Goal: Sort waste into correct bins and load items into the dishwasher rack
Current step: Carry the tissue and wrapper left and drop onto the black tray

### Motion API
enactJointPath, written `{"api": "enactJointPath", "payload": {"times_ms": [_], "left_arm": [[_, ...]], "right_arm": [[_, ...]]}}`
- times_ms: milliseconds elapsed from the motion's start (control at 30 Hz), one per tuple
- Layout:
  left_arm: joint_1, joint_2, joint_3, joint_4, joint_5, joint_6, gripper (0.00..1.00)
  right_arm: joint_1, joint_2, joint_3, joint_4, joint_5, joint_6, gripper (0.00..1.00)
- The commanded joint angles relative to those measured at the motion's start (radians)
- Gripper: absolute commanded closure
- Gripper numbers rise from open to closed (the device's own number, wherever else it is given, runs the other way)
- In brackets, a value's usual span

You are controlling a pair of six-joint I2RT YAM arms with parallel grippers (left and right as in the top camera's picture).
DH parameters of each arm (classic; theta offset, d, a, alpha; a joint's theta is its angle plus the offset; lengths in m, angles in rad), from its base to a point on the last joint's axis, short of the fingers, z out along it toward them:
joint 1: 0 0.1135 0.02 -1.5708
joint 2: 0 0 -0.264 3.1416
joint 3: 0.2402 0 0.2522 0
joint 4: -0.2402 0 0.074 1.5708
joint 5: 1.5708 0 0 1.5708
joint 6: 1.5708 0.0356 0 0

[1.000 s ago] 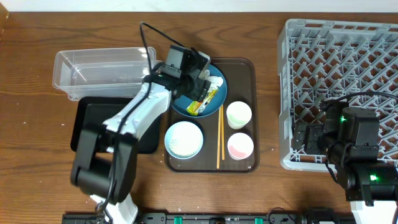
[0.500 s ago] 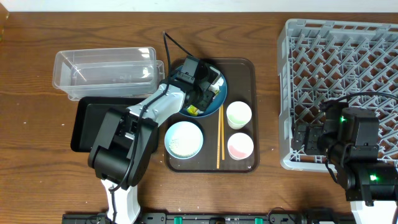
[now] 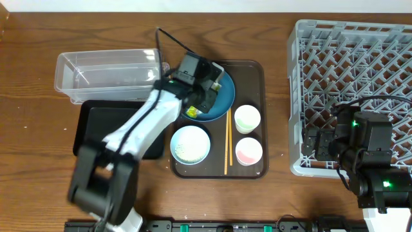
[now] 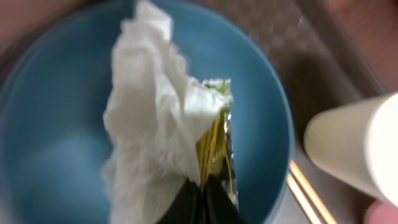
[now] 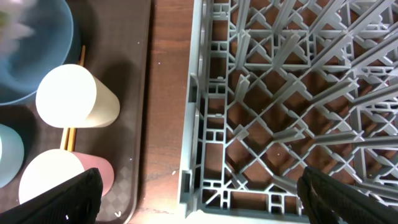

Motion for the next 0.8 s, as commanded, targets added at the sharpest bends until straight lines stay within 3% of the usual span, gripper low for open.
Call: {"api": "enactJointPath", "payload": {"times_ms": [0,133,333,700,733,767], "left_arm": [[0.026,-0.085,0.014,-0.103,-0.131,-0.101,0.94],[0.079,-0.146,0.014,-0.273,-0.217,-0.194,0.94],[0.208,-0.155,0.002,-0.456,-0.229,-0.292,0.94],[0.420,-0.155,-0.133,-0.401,-0.171,-0.371,0.92],[0.422,-0.155,-0.133,-0.404,-0.172,-0.371,0.86],[0.422,-0.155,-0.133,-0.404,-0.172,-0.370,0.73]], "right_arm": [[-0.006,-0.005,0.022,-0.001,0.000,0.005,0.01],[-0.006,-0.005,0.022,-0.002,0.001,0.005,0.01],[-0.006,-0.005,0.022,-0.002,0.001,0.005,0.01],[-0.005,-0.005,0.022,-0.005,0.000,0.005,0.01],[-0.005,-0.005,0.022,-0.005,0.000,0.005,0.01],[-0.005,-0.005,0.022,-0.005,0.000,0.005,0.01]]}}
